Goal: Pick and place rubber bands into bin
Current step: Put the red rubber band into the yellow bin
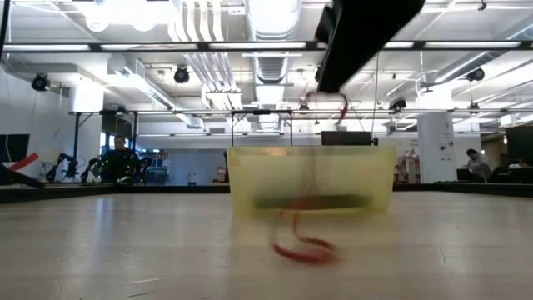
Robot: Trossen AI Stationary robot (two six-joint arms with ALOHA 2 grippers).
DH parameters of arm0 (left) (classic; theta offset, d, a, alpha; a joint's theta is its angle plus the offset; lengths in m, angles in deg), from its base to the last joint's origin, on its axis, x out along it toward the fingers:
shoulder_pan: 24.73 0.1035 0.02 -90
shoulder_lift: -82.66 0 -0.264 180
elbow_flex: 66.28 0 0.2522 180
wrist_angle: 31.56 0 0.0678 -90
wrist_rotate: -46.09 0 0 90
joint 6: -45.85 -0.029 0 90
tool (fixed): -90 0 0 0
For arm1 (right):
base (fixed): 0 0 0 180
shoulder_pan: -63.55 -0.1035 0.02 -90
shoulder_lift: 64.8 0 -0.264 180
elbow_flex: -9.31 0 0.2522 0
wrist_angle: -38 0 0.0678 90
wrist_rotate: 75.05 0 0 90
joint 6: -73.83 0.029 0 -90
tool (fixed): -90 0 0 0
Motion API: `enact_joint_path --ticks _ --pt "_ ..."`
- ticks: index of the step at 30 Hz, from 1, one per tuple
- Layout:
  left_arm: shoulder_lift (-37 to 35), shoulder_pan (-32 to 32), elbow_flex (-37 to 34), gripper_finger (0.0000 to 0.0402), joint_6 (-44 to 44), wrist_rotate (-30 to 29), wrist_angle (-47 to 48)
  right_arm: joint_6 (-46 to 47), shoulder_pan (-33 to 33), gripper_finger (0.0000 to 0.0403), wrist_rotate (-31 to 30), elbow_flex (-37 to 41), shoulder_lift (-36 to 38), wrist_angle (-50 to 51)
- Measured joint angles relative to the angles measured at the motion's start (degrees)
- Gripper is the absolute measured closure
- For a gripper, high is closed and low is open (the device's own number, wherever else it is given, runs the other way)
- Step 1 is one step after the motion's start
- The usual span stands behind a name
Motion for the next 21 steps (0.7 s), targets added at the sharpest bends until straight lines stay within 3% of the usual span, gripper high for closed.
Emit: enact_joint_path --ticks 4,9,15,21 --pt "0.0 0.0 0.0 0.0249 -0.17 0.0 -0.1 -0.12 2.64 0.0395 -8.15 -0.07 7.17 4.51" --pt "0.0 0.0 0.0 0.0249 -0.21 -0.02 -0.15 -0.17 9.35 0.0395 -13.52 -0.02 10.63 6.33" --pt "0.0 0.04 0.0 0.0249 -0.32 -0.03 0.03 -5.19 17.23 0.0395 -14.04 -0.27 10.57 6.21" --pt "0.0 0.04 0.0 0.0249 -0.3 -0.07 0.19 -11.45 20.28 0.0394 -13.77 -0.1 6.98 6.27"
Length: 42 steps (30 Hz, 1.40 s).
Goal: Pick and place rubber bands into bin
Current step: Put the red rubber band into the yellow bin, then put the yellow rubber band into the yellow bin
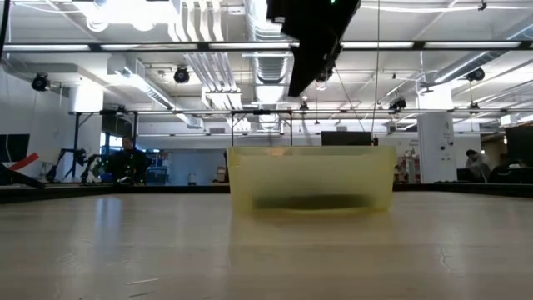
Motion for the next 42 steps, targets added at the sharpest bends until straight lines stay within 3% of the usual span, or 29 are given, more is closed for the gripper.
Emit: enact_joint_path --ticks 6,8,10,15,22,31,42 --pt "0.0 0.0 0.0 0.0249 0.31 -0.03 0.31 -6.69 -0.26 0.0387 0.38 0.24 -4.55 0.63" --pt "0.0 0.0 0.0 0.0249 0.38 -0.04 0.25 -7.48 -0.56 0.0372 4.3 0.22 -5.29 1.81" --pt "0.0 0.0 0.0 0.0249 0.39 -0.04 0.22 -6.54 -0.91 0.0349 7.03 0.25 -6.35 3.47" --pt "0.0 0.0 0.0 0.0249 0.42 -0.04 0.22 -6.42 -4.01 0.0272 7.16 0.37 -6.8 8.59" --pt "0.0 -0.06 0.0 0.0249 0.46 -0.02 -0.03 -9.45 -15.21 0.0197 11.57 2.35 -2.63 9.83" --pt "0.0 -0.04 0.0 0.0249 0.37 0.0 -0.36 -1.34 -31.72 0.0187 23.56 9.75 -1.74 8.55" --pt "0.0 0.02 0.0 0.0249 -0.04 0.02 -1.24 -2.36 -43.93 0.0188 23.68 17.65 -2.69 -9.36"
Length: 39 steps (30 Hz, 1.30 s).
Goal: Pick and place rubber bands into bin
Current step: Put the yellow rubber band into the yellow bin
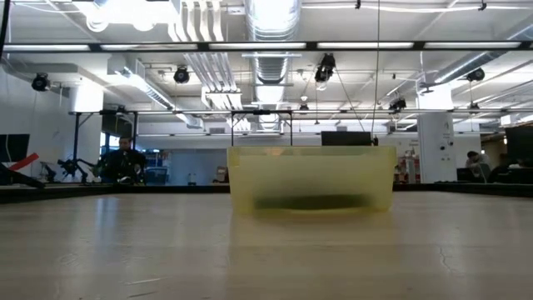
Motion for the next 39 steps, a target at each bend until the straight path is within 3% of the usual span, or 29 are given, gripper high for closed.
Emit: enact_joint_path --ticks 11,16,22,32,39 --pt "0.02 -0.02 0.0 0.0249 0.15 0.0 -0.02 -1.64 -0.77 0.0188 3.54 6.63 -0.22 -12.75" --pt "0.02 -0.02 0.0 0.0249 0.15 0.0 -0.01 -1.46 -0.77 0.0188 6.37 8.84 -0.06 -13.24" --pt "0.02 -0.02 0.0 0.0249 0.13 0.0 0.02 -4.78 -0.31 0.0196 5.45 10.72 0.11 -14.89" --pt "0.02 -0.07 0.0 0.0249 0.09 0.0 0.04 -3.3 3.58 0.0285 4.25 15.1 0.38 -20.39" --pt "0.02 -0.07 0.0 0.0249 0.08 -0.01 0.04 3.51 6.02 0.0349 2.7 15.77 0.39 -22.16"
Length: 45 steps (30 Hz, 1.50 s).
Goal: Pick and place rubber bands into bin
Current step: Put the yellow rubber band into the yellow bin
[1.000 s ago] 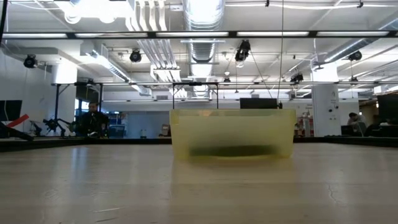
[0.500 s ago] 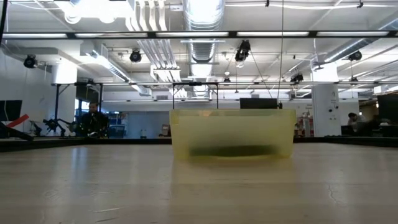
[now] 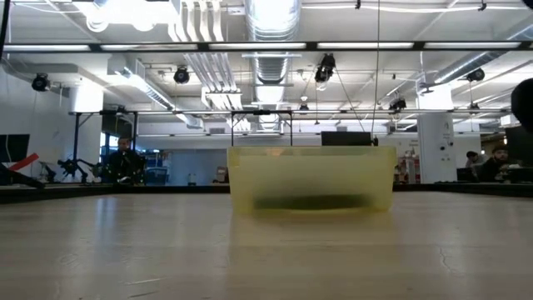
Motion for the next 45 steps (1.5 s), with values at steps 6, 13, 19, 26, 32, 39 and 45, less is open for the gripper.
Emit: enact_joint_path --ticks 6,13,19,26,32,39,45 --pt "0.0 0.02 0.0 0.0249 -0.01 -0.01 0.0 7.44 2.13 0.0392 -1.4 -0.24 -0.02 0.39" --pt "0.0 0.02 0.0 0.0249 -0.01 -0.01 -0.02 19.18 4.18 0.0395 -10.55 -4.78 -0.22 3.24" --pt "0.0 0.07 0.0 0.0249 -0.01 -0.01 -0.02 18.89 6.99 0.0395 -18.23 -13.15 0.94 5.23" --pt "0.0 0.05 0.0 0.0249 0.01 -0.01 -0.01 11.55 11.64 0.0395 -31.07 -20.69 3.31 10.08" --pt "0.0 0.04 0.0 0.0249 0.01 0.01 0.02 6.22 18.42 0.0395 -41.01 -27.51 5.11 15.34" --pt "-0.14 -0.02 0.0 0.0249 0.27 0.01 0.03 1.01 30.94 0.0395 -38.31 -29.14 6.56 26.2" --pt "-1.01 0.02 0.0 0.0249 0.38 -0.04 0.04 -13.4 41.2 0.0393 -19.99 -26.78 4.89 25.69"
